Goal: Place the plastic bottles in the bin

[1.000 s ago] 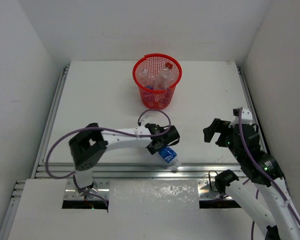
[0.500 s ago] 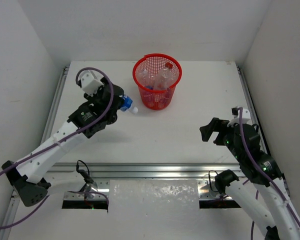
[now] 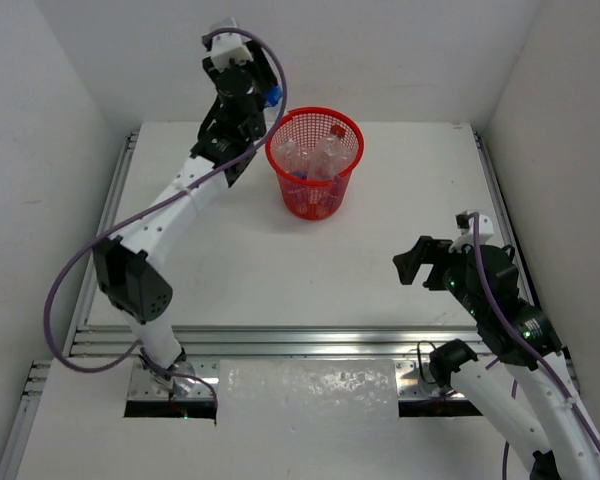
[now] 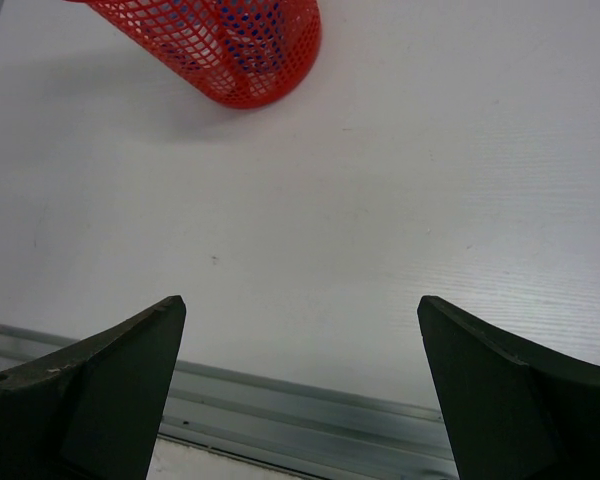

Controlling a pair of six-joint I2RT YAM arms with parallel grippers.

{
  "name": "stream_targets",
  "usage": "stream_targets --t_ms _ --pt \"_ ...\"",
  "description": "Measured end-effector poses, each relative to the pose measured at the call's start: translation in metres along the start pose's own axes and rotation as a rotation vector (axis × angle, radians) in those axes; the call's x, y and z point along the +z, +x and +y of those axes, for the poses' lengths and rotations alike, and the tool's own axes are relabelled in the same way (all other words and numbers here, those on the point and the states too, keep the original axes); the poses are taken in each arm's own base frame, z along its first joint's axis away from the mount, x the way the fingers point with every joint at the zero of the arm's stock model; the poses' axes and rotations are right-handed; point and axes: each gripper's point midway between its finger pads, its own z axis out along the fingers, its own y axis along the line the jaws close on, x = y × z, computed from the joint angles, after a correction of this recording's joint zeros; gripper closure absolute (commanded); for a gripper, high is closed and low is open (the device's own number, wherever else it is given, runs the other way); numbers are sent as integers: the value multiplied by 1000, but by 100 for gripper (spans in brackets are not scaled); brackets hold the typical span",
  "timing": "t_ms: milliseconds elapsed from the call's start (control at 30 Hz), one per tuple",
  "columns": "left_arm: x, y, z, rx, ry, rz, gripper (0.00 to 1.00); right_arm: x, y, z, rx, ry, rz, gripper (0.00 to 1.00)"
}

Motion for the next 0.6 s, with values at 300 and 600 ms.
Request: stream_targets --t_ms 300,600 --pt "52 81 -61 145 192 78 94 -4 1 5 -13 -35 0 1" --pt "51 131 -70 176 269 166 38 -7 0 6 -22 -48 -8 1"
